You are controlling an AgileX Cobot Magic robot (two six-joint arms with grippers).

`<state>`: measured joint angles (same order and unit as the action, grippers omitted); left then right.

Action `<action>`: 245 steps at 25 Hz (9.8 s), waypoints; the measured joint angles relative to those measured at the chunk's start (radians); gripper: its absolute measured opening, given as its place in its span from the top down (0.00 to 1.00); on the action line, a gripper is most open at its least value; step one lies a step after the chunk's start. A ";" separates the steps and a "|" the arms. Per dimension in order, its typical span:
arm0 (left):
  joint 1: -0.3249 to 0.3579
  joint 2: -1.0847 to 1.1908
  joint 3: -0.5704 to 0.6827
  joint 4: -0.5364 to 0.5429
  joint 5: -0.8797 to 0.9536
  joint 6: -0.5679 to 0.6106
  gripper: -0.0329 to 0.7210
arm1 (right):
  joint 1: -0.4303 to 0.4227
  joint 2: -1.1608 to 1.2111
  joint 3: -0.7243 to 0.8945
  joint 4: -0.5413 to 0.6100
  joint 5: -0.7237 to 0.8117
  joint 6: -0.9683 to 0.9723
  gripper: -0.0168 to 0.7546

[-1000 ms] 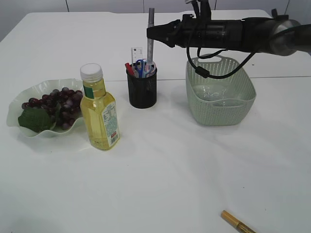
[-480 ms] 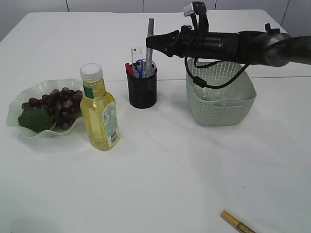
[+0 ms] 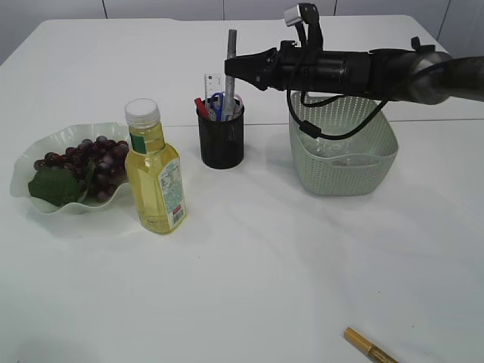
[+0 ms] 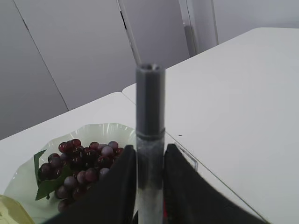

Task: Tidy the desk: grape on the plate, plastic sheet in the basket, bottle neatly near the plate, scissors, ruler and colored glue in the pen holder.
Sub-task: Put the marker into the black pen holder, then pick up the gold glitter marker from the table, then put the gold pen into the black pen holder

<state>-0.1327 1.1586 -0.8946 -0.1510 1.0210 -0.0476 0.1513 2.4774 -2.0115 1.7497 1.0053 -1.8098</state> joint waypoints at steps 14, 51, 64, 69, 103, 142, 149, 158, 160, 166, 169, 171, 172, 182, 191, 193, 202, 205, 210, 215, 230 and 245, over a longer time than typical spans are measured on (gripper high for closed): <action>0.000 0.000 0.000 0.000 0.010 0.000 0.38 | 0.003 -0.011 0.000 0.007 -0.034 0.103 0.61; 0.000 0.000 0.000 0.000 0.002 0.000 0.38 | 0.005 -0.904 0.772 -1.194 0.213 1.379 0.63; 0.000 0.000 0.000 0.000 -0.023 0.000 0.38 | 0.005 -1.194 1.206 -1.364 0.071 1.356 0.63; 0.000 0.000 0.000 0.000 -0.025 0.000 0.38 | 0.037 -1.204 1.257 -1.382 0.012 1.310 0.63; 0.000 0.000 0.000 0.000 -0.075 0.000 0.38 | 0.278 -0.817 1.267 -1.505 -0.252 1.349 0.52; 0.000 0.000 0.000 0.000 -0.097 0.000 0.38 | 0.278 -0.703 1.254 -1.555 -0.337 1.349 0.86; 0.000 0.000 0.000 0.000 -0.097 0.000 0.38 | 0.278 -0.758 1.138 -1.443 -0.259 1.292 0.87; 0.000 0.000 0.000 0.000 -0.089 0.000 0.38 | 0.276 -0.780 0.878 -1.117 -0.178 1.102 0.87; 0.000 0.000 0.000 0.000 -0.070 0.000 0.38 | 0.264 -0.780 0.831 -1.061 -0.176 1.066 0.87; 0.000 0.000 0.000 0.002 -0.042 0.000 0.38 | 0.139 -0.780 0.762 -0.760 -0.171 0.893 0.87; 0.000 0.000 0.000 0.002 -0.034 0.000 0.38 | 0.054 -0.771 0.756 -0.545 -0.154 0.763 0.87; 0.000 0.000 0.000 0.002 -0.030 0.000 0.38 | 0.008 -0.745 0.744 -0.411 -0.120 0.670 0.87; 0.000 0.000 0.000 0.002 -0.030 0.000 0.38 | -0.008 -0.724 0.736 -0.352 -0.108 0.632 0.87; 0.000 0.000 0.000 0.002 -0.028 0.000 0.38 | -0.020 -0.478 0.482 -0.168 -0.087 0.383 0.87; 0.000 0.000 0.000 0.011 -0.028 0.000 0.38 | -0.020 -0.253 0.273 0.001 -0.074 0.083 0.87; 0.000 0.000 0.000 0.014 -0.028 0.000 0.38 | -0.020 -0.208 0.237 0.007 -0.074 0.024 0.87; 0.000 0.000 0.000 0.018 -0.050 0.000 0.38 | -0.019 -0.072 0.082 0.013 -0.047 -0.090 0.87; 0.000 0.000 0.000 0.018 -0.054 0.000 0.38 | -0.019 -0.052 0.056 0.013 -0.046 -0.091 0.87; 0.000 0.000 0.000 0.018 -0.065 0.000 0.38 | -0.019 -0.019 0.005 0.013 -0.023 -0.092 0.87; 0.000 0.000 0.000 0.032 -0.075 0.000 0.38 | -0.004 -0.013 -0.003 0.013 -0.018 -0.093 0.87; 0.000 0.000 0.000 0.050 -0.075 0.000 0.38 | 0.012 0.015 -0.003 0.013 -0.033 -0.106 0.86; 0.000 0.000 0.000 0.052 -0.075 0.000 0.38 | 0.012 0.034 -0.003 0.018 -0.045 -0.130 0.76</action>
<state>-0.1327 1.1586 -0.8946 -0.0990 0.9462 -0.0476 0.1636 2.5115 -2.0147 1.7676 0.9598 -1.9399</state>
